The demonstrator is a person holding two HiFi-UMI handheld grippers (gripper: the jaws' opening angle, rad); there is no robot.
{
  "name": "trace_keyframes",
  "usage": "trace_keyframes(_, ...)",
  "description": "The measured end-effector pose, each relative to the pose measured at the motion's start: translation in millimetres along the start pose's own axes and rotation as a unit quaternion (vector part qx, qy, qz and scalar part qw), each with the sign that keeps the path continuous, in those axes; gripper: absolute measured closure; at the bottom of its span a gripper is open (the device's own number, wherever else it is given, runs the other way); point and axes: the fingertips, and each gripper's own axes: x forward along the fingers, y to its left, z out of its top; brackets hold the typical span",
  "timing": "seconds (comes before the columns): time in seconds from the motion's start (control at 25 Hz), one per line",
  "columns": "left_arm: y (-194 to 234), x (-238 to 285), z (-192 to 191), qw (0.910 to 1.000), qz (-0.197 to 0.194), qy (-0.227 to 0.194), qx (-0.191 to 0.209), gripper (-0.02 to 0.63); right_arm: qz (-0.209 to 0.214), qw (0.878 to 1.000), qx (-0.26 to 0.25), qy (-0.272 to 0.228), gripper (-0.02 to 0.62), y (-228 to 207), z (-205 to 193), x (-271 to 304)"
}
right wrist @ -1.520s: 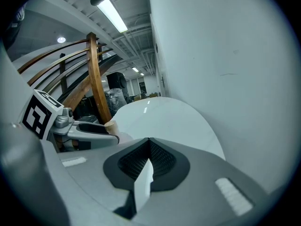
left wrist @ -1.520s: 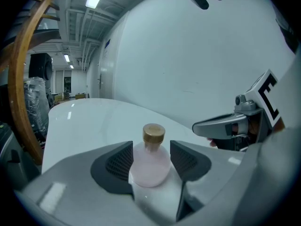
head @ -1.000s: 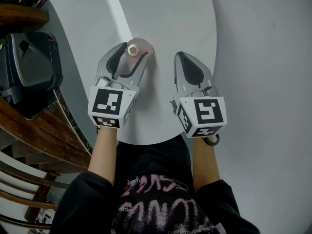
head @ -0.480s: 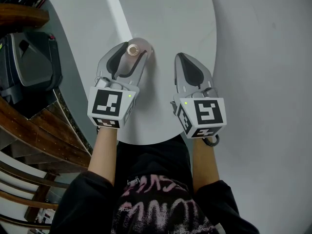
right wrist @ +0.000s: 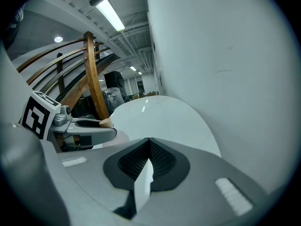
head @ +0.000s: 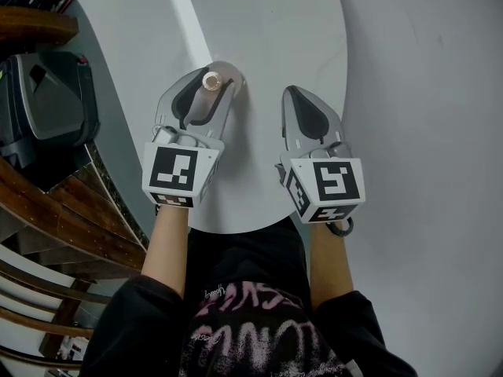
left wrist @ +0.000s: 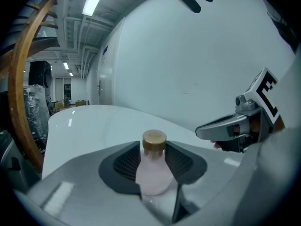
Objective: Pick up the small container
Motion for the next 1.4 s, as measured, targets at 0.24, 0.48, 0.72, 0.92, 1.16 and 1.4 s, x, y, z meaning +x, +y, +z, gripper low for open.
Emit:
trace_keyframes(0.24, -1.3, 0.2, 2.2, 0.9999, -0.003, -0.001, 0.012, 0.460, -0.001, 1.000, -0.001, 0.000, 0.584, 0.2, 1.3, -0.4)
trace_keyframes(0.48, -2.0, 0.7, 1.5, 0.9999, -0.005, -0.001, 0.015, 0.465, -0.001, 1.000, 0.000, 0.002, 0.584, 0.3, -1.9, -0.9)
trace_keyframes(0.72, -1.2, 0.1, 2.6, 0.9999, -0.005, -0.002, 0.015, 0.466, 0.000, 1.000, 0.002, 0.001, 0.584, 2.8, -1.1, -1.6)
trace_keyframes(0.92, -0.9, 0.0, 2.7, 0.9999, 0.000, -0.011, 0.013, 0.466, 0.001, 1.000, 0.000, 0.004, 0.584, 1.9, -3.8, -1.5)
trace_keyframes(1.16, -1.4, -0.1, 4.0, 0.9997, 0.002, -0.019, 0.013, 0.466, -0.001, 1.000, -0.003, 0.009, 0.584, -2.3, -6.3, -3.6)
trace_keyframes(1.4, -1.7, -0.2, 4.3, 0.9997, 0.000, -0.022, 0.014, 0.468, 0.001, 1.000, -0.004, 0.010, 0.584, -1.7, -5.5, -3.1)
